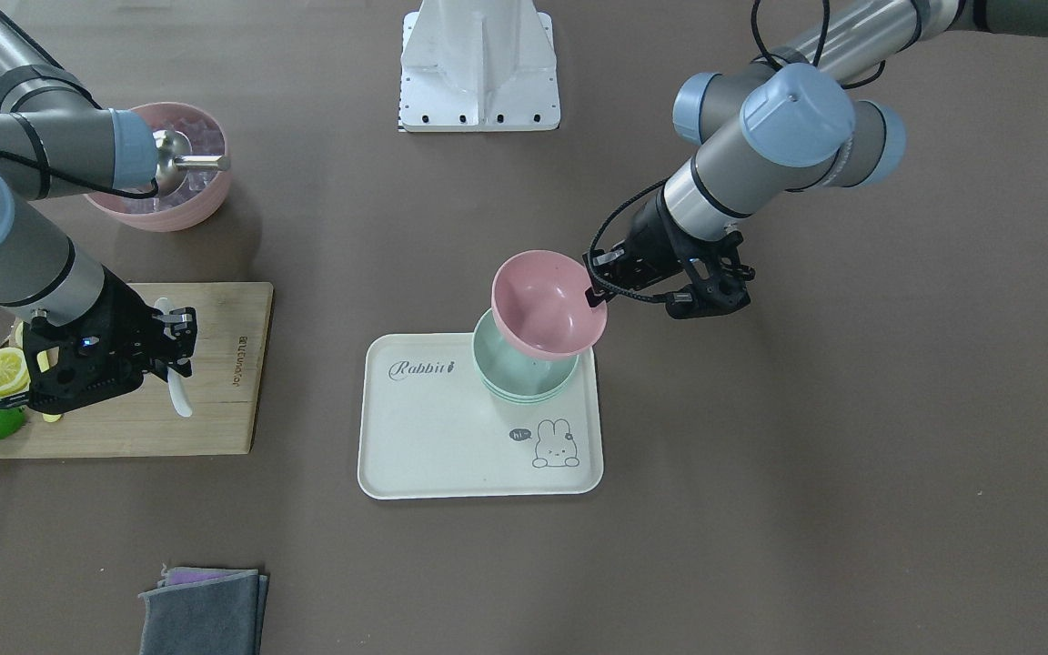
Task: Stack pink bowl on green and place spoon
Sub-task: 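Carry pink bowl onto green bowls while right gripper lifts white spoon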
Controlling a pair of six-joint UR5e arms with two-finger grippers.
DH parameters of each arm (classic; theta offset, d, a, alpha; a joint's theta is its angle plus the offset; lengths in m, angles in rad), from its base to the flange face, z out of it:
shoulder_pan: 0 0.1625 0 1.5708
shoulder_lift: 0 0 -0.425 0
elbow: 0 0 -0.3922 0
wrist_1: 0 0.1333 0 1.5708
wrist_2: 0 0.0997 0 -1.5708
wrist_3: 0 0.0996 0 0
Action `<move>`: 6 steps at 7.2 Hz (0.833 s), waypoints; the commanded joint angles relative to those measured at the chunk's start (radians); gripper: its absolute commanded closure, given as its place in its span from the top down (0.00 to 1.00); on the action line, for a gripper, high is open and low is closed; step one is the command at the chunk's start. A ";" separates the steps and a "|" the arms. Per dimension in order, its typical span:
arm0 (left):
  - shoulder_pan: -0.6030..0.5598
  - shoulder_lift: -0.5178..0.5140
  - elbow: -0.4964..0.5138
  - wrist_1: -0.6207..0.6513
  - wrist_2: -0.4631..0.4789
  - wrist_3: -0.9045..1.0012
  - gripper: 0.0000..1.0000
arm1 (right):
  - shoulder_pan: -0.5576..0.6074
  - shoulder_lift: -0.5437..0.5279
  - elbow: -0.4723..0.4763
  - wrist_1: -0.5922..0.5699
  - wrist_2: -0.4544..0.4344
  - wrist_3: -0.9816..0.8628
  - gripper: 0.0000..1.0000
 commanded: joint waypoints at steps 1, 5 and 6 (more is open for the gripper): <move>0.025 -0.006 0.021 -0.008 0.013 0.000 0.00 | 0.001 0.003 0.004 0.005 0.003 0.026 0.00; 0.026 -0.042 0.061 -0.008 0.017 -0.002 0.00 | 0.001 0.005 0.004 0.006 0.003 0.026 0.00; 0.026 -0.043 0.068 -0.008 0.017 -0.001 0.00 | 0.001 0.004 0.004 0.006 0.003 0.026 0.00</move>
